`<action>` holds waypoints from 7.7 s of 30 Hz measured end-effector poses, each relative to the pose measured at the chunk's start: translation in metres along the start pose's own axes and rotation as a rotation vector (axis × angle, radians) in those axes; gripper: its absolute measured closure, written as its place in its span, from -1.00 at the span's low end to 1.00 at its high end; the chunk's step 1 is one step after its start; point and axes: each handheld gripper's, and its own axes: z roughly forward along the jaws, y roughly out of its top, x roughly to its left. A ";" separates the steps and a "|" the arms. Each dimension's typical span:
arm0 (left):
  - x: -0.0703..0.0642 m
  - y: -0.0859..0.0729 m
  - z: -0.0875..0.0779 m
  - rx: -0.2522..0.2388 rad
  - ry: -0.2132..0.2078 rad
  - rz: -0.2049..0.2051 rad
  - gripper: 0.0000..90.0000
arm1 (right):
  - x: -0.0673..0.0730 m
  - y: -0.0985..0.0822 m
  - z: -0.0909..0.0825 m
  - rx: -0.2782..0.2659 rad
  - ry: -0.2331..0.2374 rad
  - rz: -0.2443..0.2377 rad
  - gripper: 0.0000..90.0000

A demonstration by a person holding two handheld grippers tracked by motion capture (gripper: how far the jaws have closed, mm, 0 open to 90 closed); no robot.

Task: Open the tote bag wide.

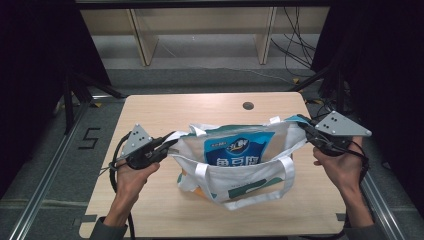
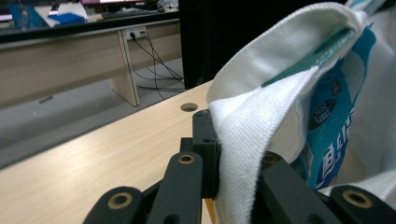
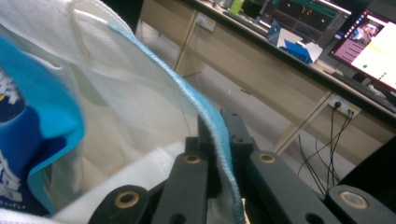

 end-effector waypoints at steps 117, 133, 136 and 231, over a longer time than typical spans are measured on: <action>-0.007 -0.045 0.070 0.336 -0.161 -0.119 0.24 | 0.050 -0.068 0.026 0.191 0.394 0.098 0.23; -0.042 -0.088 0.080 0.494 -0.250 -0.048 0.66 | 0.037 -0.072 0.085 0.305 0.291 -0.002 0.79; -0.050 -0.090 0.069 0.510 -0.244 0.005 0.69 | 0.034 -0.074 0.095 0.314 0.249 -0.022 0.95; -0.028 -0.129 0.089 0.516 -0.102 -0.061 0.82 | 0.093 -0.122 0.107 0.475 0.338 0.016 0.95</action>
